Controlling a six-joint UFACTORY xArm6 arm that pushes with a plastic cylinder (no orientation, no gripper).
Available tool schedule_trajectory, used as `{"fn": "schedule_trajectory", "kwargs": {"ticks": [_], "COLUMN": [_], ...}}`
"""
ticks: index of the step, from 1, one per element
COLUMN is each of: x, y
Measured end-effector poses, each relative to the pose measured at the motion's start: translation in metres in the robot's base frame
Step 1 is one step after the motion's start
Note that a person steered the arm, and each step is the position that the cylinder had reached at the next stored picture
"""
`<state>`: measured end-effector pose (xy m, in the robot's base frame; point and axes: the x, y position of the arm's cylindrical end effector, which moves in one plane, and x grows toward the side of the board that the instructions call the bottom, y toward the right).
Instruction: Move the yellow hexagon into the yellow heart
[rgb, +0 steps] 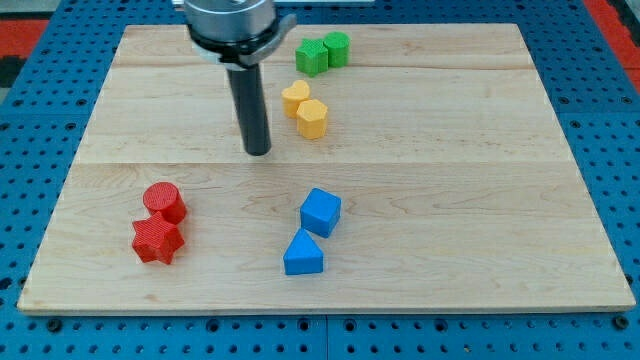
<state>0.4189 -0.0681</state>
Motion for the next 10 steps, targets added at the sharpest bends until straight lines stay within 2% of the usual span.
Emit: {"fn": "schedule_trajectory", "kwargs": {"ticks": [2,4,5,6,10], "x": [-0.010,-0.011,-0.019,-0.038,-0.033], "y": [0.004,0.050,0.099,0.111,0.078]}}
